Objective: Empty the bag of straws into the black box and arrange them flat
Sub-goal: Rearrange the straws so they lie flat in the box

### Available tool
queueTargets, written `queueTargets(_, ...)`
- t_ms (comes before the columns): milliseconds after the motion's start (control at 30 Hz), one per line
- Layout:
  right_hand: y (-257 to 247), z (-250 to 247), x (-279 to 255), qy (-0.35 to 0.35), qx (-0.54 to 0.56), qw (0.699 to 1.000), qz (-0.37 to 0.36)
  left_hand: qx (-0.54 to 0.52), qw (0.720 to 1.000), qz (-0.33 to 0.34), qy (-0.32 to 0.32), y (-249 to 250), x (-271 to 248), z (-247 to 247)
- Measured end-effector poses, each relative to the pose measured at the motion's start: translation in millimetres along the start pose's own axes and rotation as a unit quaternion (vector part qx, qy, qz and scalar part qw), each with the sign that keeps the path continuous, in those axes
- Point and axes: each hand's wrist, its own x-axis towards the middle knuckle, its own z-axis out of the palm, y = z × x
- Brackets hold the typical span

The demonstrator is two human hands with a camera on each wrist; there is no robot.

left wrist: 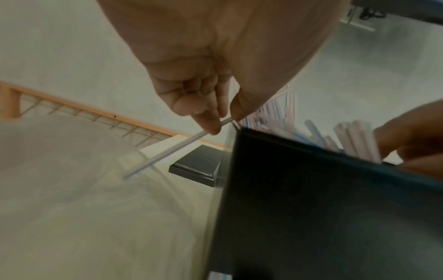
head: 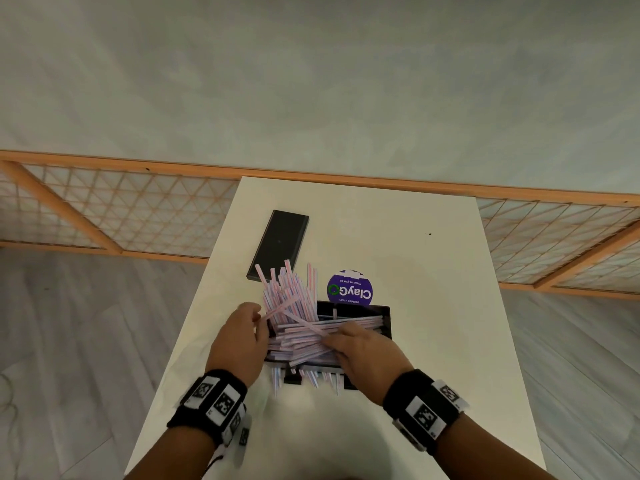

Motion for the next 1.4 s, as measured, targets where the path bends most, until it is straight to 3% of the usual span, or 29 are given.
queueTargets(100,2,2,4,-0.001,-0.035,0.999,-0.003,0.048,0.997,0.053,0.006,-5,3,2)
queueTargets(233,2,-6,1,-0.002,-0.065,0.998,-0.023,0.080,0.993,0.073,0.037,-5,-4,-7)
queueTargets(367,4,-8,-3,0.023,-0.055,0.998,-0.038,0.092,0.985,0.117,0.091,4,-14,-24)
queueTargets(467,5,-7,-5,0.039,-0.050,0.997,-0.042,0.100,0.977,0.164,0.097,24,-20,-35)
queueTargets(733,13,-45,-29,0.118,0.019,0.992,0.037,0.206,0.934,0.292,0.009,59,-12,-3)
queueTargets(833,11,-55,-37,0.169,0.032,0.983,0.060,0.214,0.922,0.320,-0.036,62,-13,17)
queueTargets(933,2,-52,-34,0.206,0.041,0.977,0.032,0.190,0.930,0.303,-0.085,64,-19,23)
queueTargets(1000,-3,-44,-27,0.173,0.040,0.984,0.003,0.174,0.932,0.302,-0.099,61,-23,22)
queueTargets(1100,-7,-29,-15,0.067,0.025,0.997,-0.019,0.196,0.923,0.315,-0.107,45,-27,27)
queueTargets(1233,-4,-13,3,-0.048,-0.002,0.999,0.009,0.257,0.906,0.324,-0.089,24,-25,33)
queueTargets(1400,3,-10,30,-0.128,-0.030,0.990,0.060,0.238,0.896,0.372,-0.044,11,-22,40)
